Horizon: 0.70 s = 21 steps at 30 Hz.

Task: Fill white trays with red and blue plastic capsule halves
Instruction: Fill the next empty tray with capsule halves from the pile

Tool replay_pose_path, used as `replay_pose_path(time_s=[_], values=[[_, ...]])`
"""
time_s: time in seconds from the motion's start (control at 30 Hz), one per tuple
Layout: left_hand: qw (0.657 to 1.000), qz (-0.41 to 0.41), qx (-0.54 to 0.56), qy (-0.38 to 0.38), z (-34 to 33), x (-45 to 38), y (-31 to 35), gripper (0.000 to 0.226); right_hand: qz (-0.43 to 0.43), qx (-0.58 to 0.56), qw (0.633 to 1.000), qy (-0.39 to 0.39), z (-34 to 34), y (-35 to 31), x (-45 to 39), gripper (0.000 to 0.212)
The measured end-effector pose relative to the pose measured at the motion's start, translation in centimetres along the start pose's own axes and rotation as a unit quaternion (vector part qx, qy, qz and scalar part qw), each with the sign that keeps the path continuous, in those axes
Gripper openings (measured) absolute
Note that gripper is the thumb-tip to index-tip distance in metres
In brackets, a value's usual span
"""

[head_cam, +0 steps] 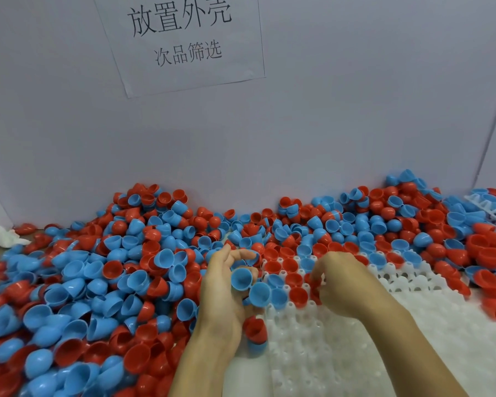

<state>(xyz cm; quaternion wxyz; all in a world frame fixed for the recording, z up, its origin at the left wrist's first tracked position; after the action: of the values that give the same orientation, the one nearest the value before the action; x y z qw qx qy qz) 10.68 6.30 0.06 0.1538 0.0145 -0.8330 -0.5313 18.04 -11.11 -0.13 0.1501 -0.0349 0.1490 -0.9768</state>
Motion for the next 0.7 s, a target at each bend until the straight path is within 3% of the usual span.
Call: replay_pose_path(time_s=[0.07,0.13,0.2,0.27,0.37,0.53,0.7], values=[[1.000,-0.001,-0.006,-0.004,-0.2,0.0,0.0,0.051,0.019,0.001,0.999,-0.032,0.4,-0.3,0.3,0.026],[1.000,-0.003,-0.018,-0.001,-0.3,-0.1,0.0,0.055,0.054,-0.022,0.998,-0.009,2.2,-1.3,0.8,0.034],[0.999,-0.007,-0.043,0.006,-0.3,-0.2,-0.1,0.056,0.123,-0.101,0.986,0.038,4.3,-3.7,1.8,0.031],[0.997,-0.014,-0.075,0.009,-0.3,-0.3,-0.2,0.060,0.191,-0.175,0.966,0.023,5.1,-6.7,3.0,0.026],[0.995,-0.014,-0.103,-0.005,-0.6,-0.4,-0.4,0.061,0.236,-0.108,0.965,-0.035,3.4,-9.7,3.6,0.031],[0.991,-0.019,-0.136,0.006,-0.6,-0.6,-0.6,0.055,0.213,-0.060,0.975,-0.031,1.0,-10.7,2.8,0.040],[0.995,-0.038,-0.075,0.056,0.4,-0.7,0.1,0.049,0.154,-0.108,0.980,0.064,4.3,-6.6,2.0,0.019]])
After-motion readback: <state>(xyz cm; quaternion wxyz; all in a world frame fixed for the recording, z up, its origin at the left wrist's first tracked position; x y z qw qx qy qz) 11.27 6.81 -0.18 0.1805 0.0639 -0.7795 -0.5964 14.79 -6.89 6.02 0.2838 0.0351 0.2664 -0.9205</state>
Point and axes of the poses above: each hand's wrist, its own x-axis away from the middle knuckle, its own z-axis out of the back of the hand, y = z × x, the point moved 7 cm from there along -x, towards the middle knuckle, and after that the axes turned 6 degrees about z, right-handed, at the moved point
